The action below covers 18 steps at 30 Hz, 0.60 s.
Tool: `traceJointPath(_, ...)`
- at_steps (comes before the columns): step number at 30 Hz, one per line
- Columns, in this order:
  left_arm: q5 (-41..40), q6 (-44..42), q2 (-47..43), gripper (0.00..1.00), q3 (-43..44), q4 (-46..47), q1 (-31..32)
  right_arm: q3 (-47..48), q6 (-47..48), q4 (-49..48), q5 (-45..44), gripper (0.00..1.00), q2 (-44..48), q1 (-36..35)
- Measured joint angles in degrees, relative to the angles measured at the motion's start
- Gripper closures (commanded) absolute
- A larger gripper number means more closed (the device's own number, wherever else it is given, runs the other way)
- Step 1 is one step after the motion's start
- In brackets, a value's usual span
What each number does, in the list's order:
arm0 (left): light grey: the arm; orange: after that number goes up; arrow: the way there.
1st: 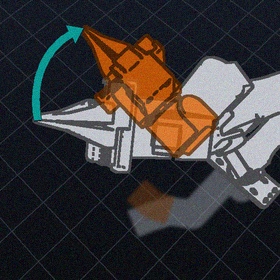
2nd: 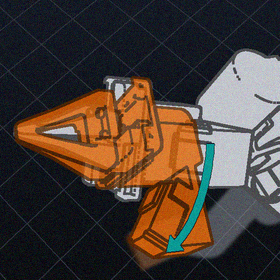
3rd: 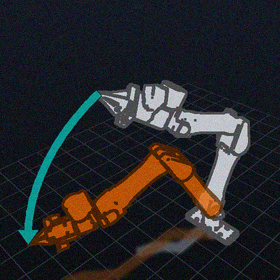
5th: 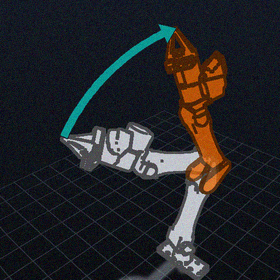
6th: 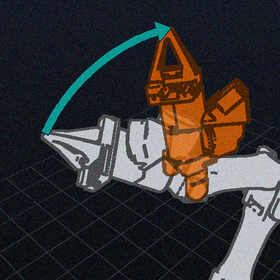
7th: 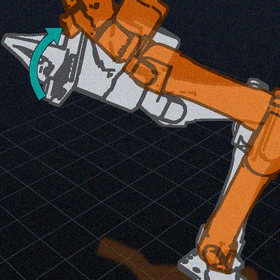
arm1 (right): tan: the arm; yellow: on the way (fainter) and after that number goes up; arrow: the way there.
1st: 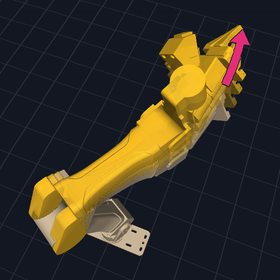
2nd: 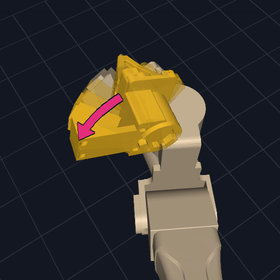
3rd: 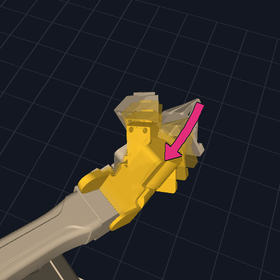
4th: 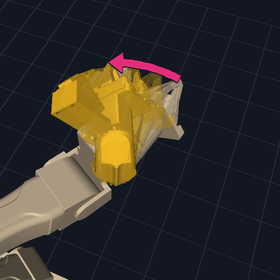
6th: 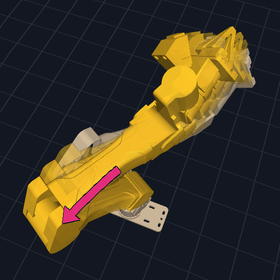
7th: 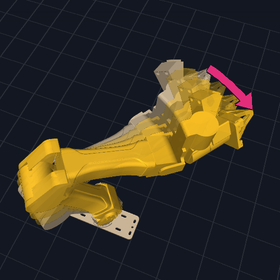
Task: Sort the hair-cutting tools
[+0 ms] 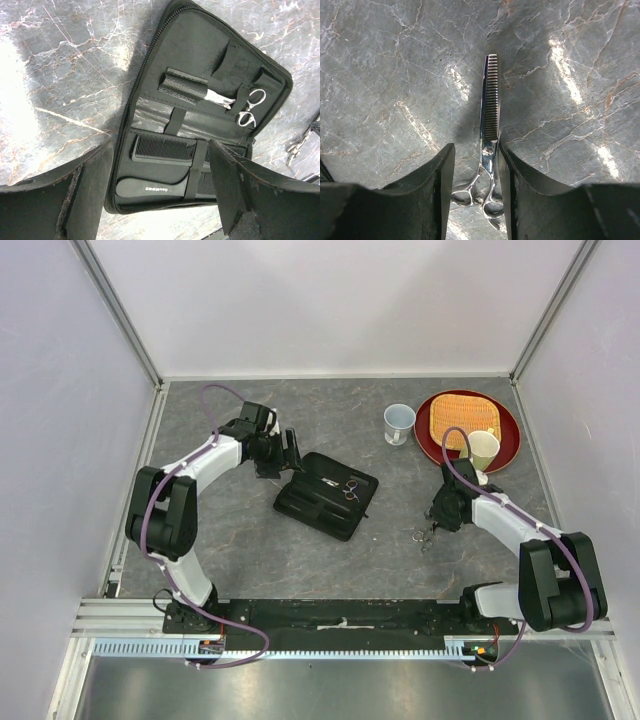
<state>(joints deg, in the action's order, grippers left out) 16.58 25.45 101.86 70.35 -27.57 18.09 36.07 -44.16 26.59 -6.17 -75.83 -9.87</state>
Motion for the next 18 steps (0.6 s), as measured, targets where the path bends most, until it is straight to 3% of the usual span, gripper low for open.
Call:
traceJointPath(3,0.0,0.0,-2.9,0.06,-2.0,1.2,0.0,0.1,0.1,0.1,-0.2,0.63,-0.2,-0.2)
traceJointPath(6,0.0,0.3,-5.4,0.0,-2.6,2.4,0.0,0.3,0.4,0.4,-0.2,0.8,-0.8,-0.2)
traceJointPath(11,0.4,0.5,-6.7,0.0,-3.5,5.3,0.0,1.4,0.9,0.5,0.3,1.0,-2.6,-0.6)
traceJointPath(18,3.1,0.5,-7.1,0.01,-5.7,8.5,0.0,2.2,2.5,0.0,2.0,1.0,-3.2,-1.0)
